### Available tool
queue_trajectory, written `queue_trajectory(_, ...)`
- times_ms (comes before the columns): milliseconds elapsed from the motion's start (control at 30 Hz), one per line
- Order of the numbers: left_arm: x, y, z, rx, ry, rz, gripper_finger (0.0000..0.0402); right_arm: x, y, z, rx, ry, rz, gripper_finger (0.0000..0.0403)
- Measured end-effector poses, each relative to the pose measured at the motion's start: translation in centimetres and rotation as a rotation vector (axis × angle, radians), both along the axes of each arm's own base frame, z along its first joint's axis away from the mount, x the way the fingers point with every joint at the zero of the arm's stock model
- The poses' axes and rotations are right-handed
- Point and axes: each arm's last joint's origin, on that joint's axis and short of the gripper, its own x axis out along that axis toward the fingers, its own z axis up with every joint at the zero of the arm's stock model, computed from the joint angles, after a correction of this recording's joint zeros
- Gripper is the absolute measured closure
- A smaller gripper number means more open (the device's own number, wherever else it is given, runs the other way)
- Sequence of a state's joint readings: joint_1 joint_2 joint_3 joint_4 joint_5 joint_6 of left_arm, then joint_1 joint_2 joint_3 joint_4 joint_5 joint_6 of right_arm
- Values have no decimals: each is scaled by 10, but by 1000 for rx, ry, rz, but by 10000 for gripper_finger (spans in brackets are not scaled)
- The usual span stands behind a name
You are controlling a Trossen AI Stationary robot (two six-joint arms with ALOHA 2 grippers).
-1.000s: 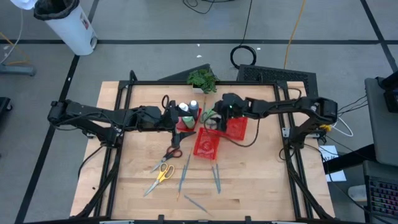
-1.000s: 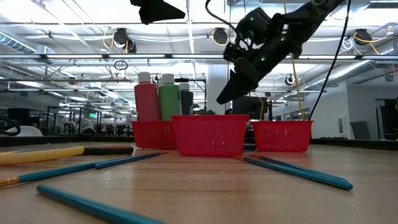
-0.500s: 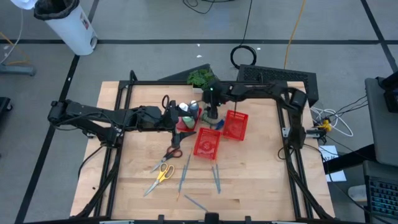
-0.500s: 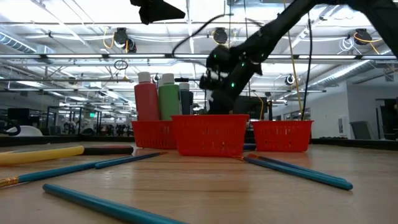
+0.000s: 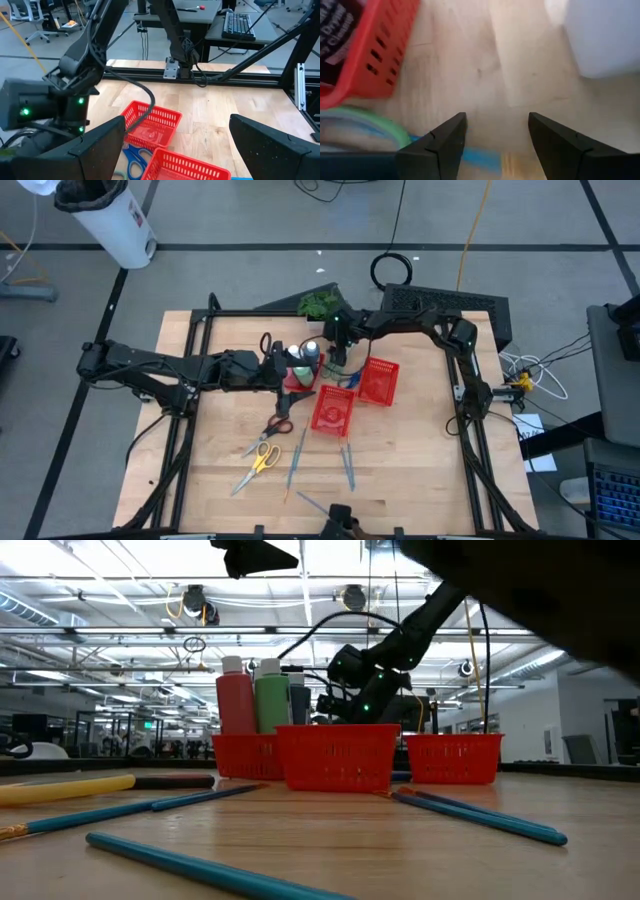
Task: Pick & Place Paint Supplies
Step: Put the blue paint brush into the right red bin
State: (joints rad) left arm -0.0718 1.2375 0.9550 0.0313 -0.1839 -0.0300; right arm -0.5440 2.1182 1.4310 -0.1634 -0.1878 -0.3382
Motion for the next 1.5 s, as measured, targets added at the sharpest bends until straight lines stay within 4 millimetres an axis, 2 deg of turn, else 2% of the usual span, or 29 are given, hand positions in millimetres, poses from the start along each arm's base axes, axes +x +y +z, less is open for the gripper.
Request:
queue_trajectory(167,0,0,0,0,0,0,36,-7,0,-5,9,94,-31,193)
queue_trajectory(433,0,0,0,0,0,0,36,-28,-3,12,-13,224,-137,193)
queue_trajectory(733,0,0,0,0,-1,0,36,-48,-20,28,-3,233,-179,193)
queue_trajectory(833,0,0,0,0,-2,0,36,-58,-25,32,39,240,-127,193)
queue_trajectory(1067,0,0,0,0,-3,0,36,-79,-39,25,73,270,-59,193)
queue_trajectory(1267,0,0,0,0,-3,0,36,-86,-35,14,33,297,45,194)
queue_trajectory(1500,0,0,0,0,-3,0,36,-83,-27,8,-1,299,98,224)
